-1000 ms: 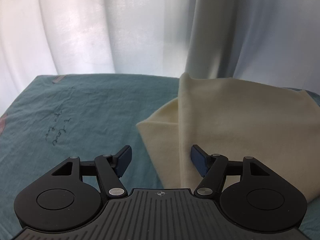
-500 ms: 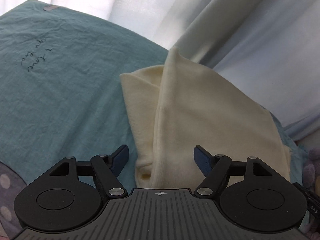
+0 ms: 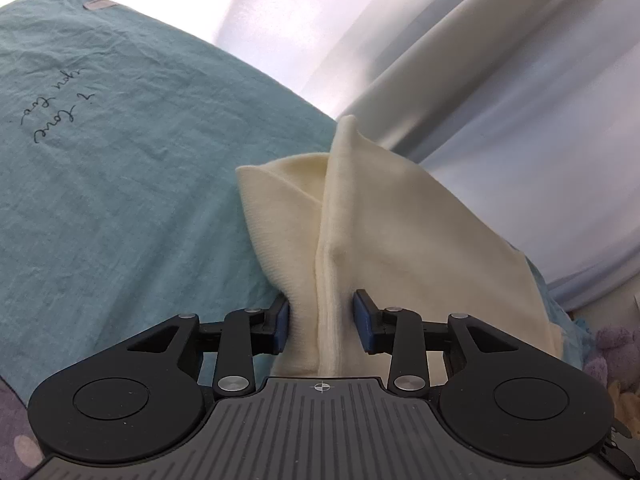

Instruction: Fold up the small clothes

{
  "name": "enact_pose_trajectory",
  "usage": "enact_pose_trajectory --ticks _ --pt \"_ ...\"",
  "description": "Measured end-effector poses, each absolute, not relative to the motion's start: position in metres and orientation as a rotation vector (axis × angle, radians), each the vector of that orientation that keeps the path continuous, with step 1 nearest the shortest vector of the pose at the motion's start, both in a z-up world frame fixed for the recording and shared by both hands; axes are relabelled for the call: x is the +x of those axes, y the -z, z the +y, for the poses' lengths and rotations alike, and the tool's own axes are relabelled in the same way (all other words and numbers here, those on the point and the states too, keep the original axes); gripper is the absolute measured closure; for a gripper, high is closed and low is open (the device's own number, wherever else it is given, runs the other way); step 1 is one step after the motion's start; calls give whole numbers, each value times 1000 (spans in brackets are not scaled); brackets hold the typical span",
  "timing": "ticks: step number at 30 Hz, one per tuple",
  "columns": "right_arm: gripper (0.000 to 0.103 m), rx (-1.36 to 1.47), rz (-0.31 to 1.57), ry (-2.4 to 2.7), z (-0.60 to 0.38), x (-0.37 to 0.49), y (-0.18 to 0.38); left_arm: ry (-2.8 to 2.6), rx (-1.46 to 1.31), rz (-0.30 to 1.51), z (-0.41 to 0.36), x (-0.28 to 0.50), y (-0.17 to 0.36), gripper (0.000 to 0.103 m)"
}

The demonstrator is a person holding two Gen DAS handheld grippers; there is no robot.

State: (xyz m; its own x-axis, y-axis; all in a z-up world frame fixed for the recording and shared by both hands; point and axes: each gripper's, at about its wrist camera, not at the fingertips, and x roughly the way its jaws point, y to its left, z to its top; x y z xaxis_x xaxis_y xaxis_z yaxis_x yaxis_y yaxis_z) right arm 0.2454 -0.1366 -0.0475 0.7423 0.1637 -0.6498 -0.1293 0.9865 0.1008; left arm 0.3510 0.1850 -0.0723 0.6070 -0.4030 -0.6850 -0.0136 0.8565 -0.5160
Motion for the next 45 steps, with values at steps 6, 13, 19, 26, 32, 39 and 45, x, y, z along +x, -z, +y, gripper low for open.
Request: enact_pose_trajectory --ticks 6,13,19,26,32,39,45 --pt "86 34 739 -210 -104 254 59 270 -464 888 177 355 72 64" --pt "90 1 764 -203 -93 252 70 266 -546 889 186 358 74 84" --pt "90 -22 762 -196 -91 247 77 282 -566 865 186 358 65 86" --pt "90 12 774 -168 -109 241 70 302 -564 839 177 358 48 86" --pt "90 53 738 -145 -134 227 54 342 -514 801 151 356 20 86" --pt "90 146 668 -57 -179 201 34 458 -386 766 64 356 -8 86" --pt "90 158 685 -23 -190 193 37 510 -258 925 -17 359 40 84"
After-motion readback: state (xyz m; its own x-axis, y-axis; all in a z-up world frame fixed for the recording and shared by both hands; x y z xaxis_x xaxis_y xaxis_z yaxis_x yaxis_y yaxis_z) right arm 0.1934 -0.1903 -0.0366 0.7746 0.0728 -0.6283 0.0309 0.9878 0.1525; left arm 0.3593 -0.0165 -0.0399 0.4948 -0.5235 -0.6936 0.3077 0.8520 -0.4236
